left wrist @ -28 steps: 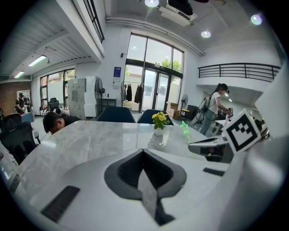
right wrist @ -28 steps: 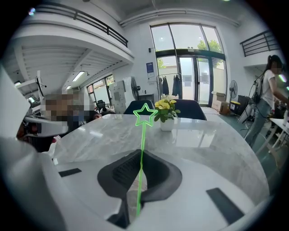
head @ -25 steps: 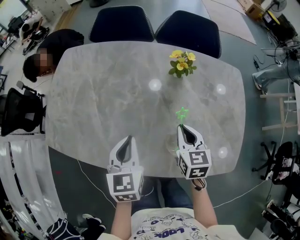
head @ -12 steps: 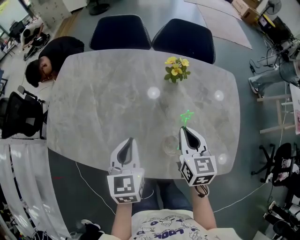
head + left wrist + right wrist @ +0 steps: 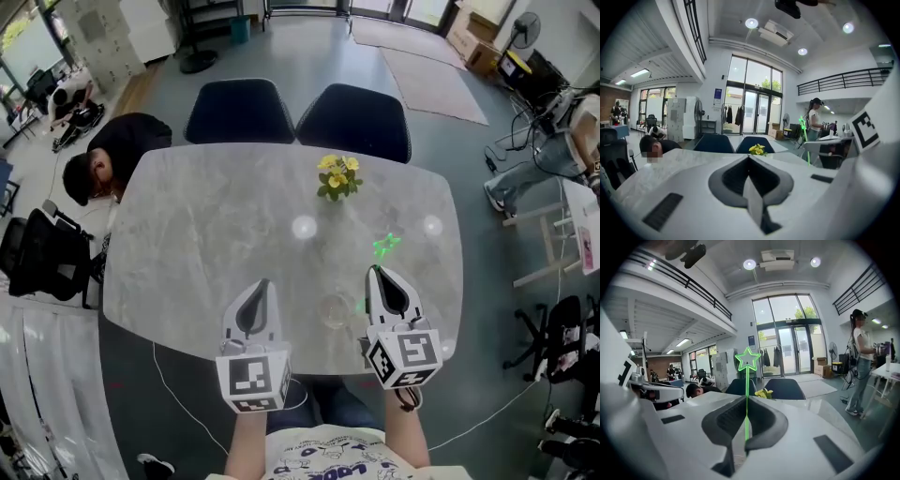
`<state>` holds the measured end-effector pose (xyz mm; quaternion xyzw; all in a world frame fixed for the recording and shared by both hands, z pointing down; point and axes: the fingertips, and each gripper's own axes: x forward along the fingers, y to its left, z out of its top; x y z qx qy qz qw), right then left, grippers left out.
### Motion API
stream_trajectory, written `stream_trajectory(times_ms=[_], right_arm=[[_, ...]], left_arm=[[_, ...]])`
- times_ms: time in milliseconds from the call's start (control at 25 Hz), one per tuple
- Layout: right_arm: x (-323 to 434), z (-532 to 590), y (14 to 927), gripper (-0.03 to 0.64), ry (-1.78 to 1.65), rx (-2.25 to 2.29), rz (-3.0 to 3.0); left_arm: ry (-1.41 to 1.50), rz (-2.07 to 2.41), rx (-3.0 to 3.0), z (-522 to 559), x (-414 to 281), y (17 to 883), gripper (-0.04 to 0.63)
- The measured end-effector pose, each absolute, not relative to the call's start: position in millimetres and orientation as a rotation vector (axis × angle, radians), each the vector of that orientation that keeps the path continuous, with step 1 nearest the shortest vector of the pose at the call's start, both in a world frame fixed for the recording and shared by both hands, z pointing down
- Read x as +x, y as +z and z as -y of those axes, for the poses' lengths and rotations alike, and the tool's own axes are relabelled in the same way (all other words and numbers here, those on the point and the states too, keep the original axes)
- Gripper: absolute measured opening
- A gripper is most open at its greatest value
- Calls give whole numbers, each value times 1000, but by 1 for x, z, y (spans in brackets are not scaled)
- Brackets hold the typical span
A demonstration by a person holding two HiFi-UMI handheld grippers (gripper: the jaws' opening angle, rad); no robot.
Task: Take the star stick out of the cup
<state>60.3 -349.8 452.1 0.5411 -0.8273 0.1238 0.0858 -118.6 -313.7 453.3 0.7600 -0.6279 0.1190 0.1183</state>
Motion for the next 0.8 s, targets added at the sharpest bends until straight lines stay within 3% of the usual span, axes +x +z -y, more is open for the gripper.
stream_trajectory(times_ms=[800], right_arm=[[105,348,335,21,105,1799,2592]], left_arm=[[163,1992,2377,323,-92,340,0]])
